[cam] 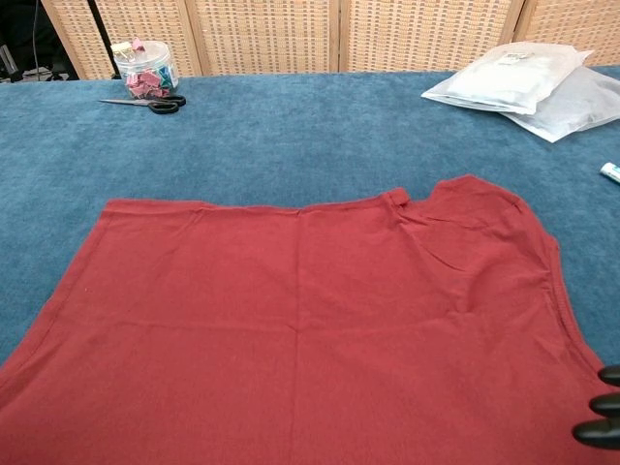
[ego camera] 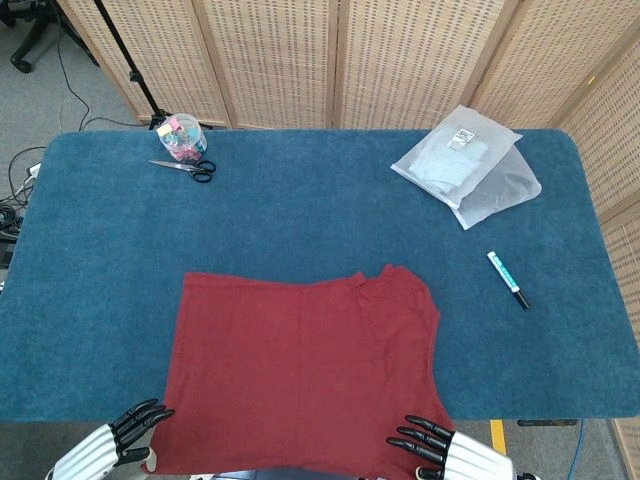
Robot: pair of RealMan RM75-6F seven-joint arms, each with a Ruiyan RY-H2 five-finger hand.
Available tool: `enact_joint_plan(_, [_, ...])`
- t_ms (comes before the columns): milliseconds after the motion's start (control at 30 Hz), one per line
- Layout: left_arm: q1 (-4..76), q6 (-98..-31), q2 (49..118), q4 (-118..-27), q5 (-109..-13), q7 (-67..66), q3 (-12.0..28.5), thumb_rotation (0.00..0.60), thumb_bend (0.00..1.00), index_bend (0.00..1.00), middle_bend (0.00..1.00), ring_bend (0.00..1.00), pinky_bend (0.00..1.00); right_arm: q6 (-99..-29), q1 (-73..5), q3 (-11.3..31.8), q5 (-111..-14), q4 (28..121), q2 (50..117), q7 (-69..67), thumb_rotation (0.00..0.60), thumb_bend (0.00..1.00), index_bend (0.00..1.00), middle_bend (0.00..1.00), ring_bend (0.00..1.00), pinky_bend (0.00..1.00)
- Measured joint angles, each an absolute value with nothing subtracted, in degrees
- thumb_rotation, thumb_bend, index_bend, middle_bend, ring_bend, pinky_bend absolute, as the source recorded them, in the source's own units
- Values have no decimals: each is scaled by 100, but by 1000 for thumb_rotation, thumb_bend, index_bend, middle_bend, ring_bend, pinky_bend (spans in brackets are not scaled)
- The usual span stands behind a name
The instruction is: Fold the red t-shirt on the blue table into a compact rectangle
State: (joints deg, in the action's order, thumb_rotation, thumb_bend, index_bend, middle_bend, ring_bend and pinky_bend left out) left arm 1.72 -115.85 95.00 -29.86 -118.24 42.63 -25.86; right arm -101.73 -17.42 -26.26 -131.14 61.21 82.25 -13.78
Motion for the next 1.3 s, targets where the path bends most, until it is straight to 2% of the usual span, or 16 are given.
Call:
enact_joint_plan(367, [231, -11532, 9546, -2999, -11780, 4261, -2509, 600, 500, 721, 0, 0, 0, -10152, -1731, -2492, -13012, 6087, 8231, -1422, 600, 570, 654, 33, 0, 0])
enact_joint_plan(667, [589, -11262, 9585, -3454, -11452, 4199, -2068, 600, 498, 728, 0, 0, 0, -9893, -1914, -2107, -12364, 6346, 8152, -1948, 600, 569, 655, 33, 0, 0])
enact_joint_plan(967, [1104, -10440, 9213, -4963, -11005, 3440, -1554, 600, 501, 733, 0, 0, 0, -9312, -2352, -1513, -11646, 7117, 7847, -2209, 600, 569, 655, 33, 0, 0])
enact_joint_plan(1167, [1561, -9398, 8673, -6679, -10490, 2271, -1075, 600, 500, 736, 0, 0, 0, -8504, -2747, -1065, -10973, 7682, 7595, -2285, 600, 569, 655, 33, 0, 0])
enact_joint_plan(1300, [1857, -8656, 8398, -7357, -10021, 1625, -720, 600, 501, 737, 0, 0, 0, -8040, -2958, -811, -10596, 7849, 7518, -2314, 600, 570, 655, 33, 0, 0])
